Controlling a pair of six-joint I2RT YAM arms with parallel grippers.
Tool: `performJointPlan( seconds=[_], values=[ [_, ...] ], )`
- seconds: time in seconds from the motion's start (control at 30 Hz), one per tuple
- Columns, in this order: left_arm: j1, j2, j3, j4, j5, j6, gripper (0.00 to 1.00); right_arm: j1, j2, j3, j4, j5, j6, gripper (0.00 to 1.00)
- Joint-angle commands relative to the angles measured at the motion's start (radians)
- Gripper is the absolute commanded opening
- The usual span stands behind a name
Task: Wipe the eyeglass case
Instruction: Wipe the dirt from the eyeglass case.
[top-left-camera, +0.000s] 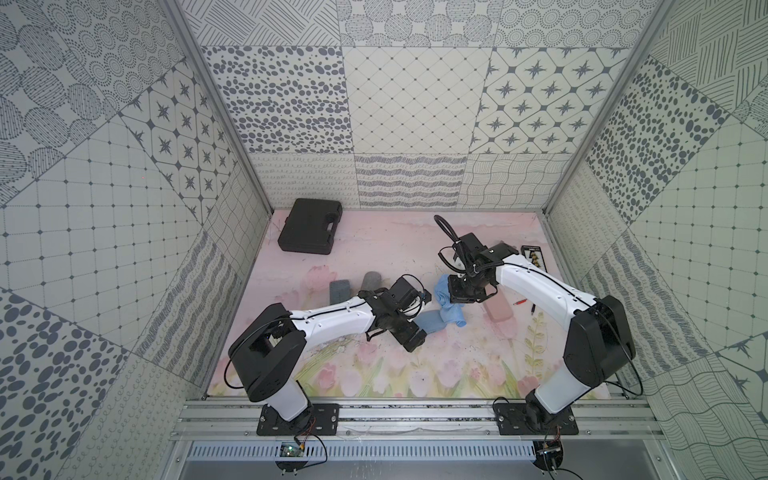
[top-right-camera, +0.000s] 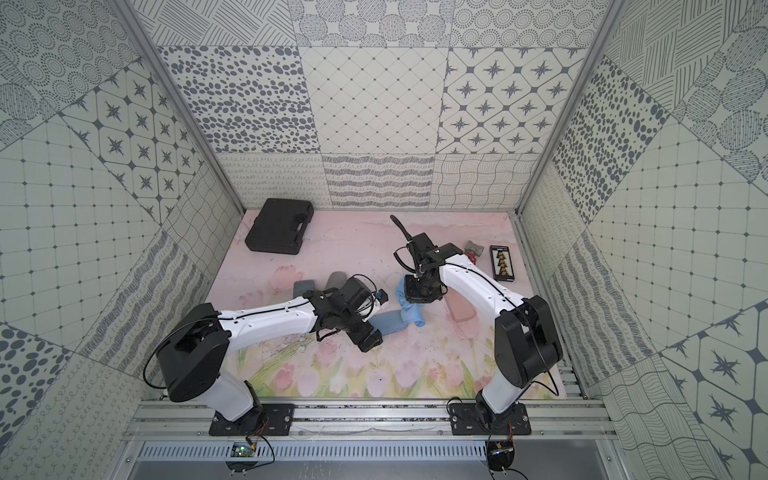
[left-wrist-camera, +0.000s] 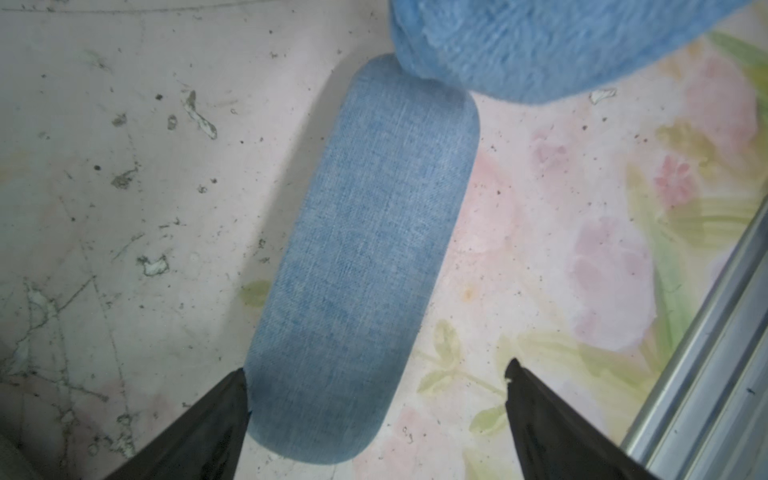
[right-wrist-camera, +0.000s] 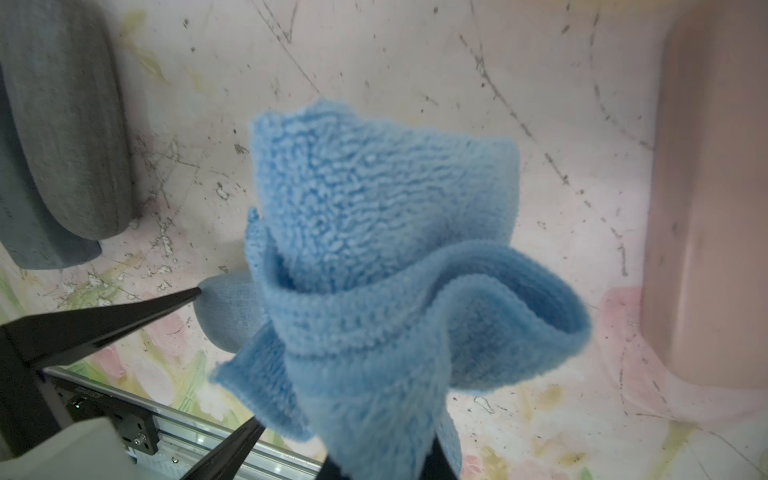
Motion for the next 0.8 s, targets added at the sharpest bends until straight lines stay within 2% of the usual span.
performJointPlan(
  seconds=[0.0,0.13,0.2,0.37,0.43,0.53,0.6,0.63,0.77],
  values=[
    [0.029,0.032,-0.003,-0.013,0.026,0.152,1.00,0.032,-0.002,0.004,0.049,-0.032,0.043,0.00],
    [0.032,0.081,0.017,-0.030,0.027,0.122,0.96,0.062,-0.010,0.005,0.058,-0.062,0.077,0.00],
    [0.038,0.090,0.023,-0.042,0.017,0.101,0.91,0.089,-0.006,0.002,0.087,-0.101,0.102,0.00],
    [0.038,0.072,-0.008,-0.035,0.057,0.043,0.76,0.102,0.044,-0.099,0.264,-0.280,0.254,0.00],
    [0.036,0.055,-0.030,-0.014,0.061,0.023,0.71,0.092,0.069,-0.137,0.324,-0.333,0.280,0.00],
    [0.027,0.040,-0.070,0.038,0.063,-0.003,0.60,0.017,0.103,-0.196,0.329,-0.334,0.260,0.00],
    [0.013,0.043,-0.080,0.051,0.040,-0.019,0.48,-0.044,0.122,-0.189,0.243,-0.251,0.190,0.00],
    [0.007,0.044,-0.090,0.058,0.023,-0.024,0.42,-0.059,0.122,-0.159,0.175,-0.166,0.146,0.00],
    [-0.009,0.024,-0.115,0.087,-0.001,-0.038,0.30,-0.021,0.076,-0.020,0.000,0.140,0.046,0.00]
  ],
)
